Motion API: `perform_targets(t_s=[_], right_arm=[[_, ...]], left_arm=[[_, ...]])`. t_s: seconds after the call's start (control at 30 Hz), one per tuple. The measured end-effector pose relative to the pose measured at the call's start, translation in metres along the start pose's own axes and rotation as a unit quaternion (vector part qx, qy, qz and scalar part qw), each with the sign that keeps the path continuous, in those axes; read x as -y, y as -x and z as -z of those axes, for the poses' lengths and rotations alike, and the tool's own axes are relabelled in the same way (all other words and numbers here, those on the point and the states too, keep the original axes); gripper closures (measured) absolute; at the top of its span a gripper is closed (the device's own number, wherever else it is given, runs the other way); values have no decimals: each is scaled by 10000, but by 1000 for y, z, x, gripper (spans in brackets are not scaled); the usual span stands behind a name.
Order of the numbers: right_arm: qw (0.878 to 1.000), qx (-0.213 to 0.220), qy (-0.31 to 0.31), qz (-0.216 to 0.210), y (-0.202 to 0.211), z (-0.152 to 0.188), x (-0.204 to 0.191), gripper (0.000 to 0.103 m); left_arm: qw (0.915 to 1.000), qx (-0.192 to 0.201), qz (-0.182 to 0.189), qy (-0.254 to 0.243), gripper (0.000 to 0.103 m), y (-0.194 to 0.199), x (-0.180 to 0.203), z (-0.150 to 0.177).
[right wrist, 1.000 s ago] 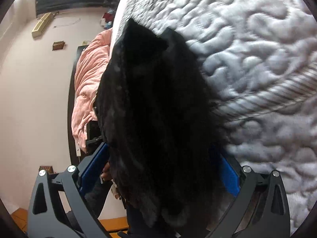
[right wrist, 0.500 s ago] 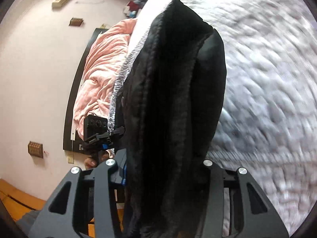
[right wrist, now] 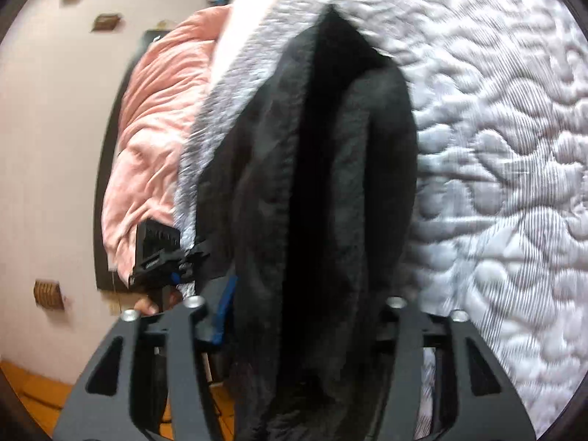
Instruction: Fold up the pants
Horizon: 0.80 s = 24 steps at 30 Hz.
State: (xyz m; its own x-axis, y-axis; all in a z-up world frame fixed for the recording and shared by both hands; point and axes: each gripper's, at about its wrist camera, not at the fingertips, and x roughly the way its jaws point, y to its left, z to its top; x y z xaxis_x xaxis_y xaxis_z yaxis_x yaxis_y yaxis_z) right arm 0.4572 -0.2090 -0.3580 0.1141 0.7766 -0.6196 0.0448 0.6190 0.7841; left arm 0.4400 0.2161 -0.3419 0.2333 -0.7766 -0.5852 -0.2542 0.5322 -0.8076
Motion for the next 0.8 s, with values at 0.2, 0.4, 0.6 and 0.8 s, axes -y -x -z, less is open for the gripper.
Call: perform_targets(t_s=[0.2, 0.4, 0.6, 0.8], right_arm=[[9975, 374, 179, 569, 32, 12, 9, 18], [9852, 1338, 663, 837, 90, 10, -31, 17], [9923, 956, 596, 505, 39, -28, -52, 14], [9934, 882, -10, 737, 19, -49, -20, 22]], left_arm=[[9987, 487, -149, -87, 39, 34, -7, 13], [9769, 1681, -1019, -835, 24, 85, 46, 12], [9550, 1443, -2244, -1296, 18, 30, 84, -19], [9605, 1145, -2390, -849, 10, 6, 60, -31]])
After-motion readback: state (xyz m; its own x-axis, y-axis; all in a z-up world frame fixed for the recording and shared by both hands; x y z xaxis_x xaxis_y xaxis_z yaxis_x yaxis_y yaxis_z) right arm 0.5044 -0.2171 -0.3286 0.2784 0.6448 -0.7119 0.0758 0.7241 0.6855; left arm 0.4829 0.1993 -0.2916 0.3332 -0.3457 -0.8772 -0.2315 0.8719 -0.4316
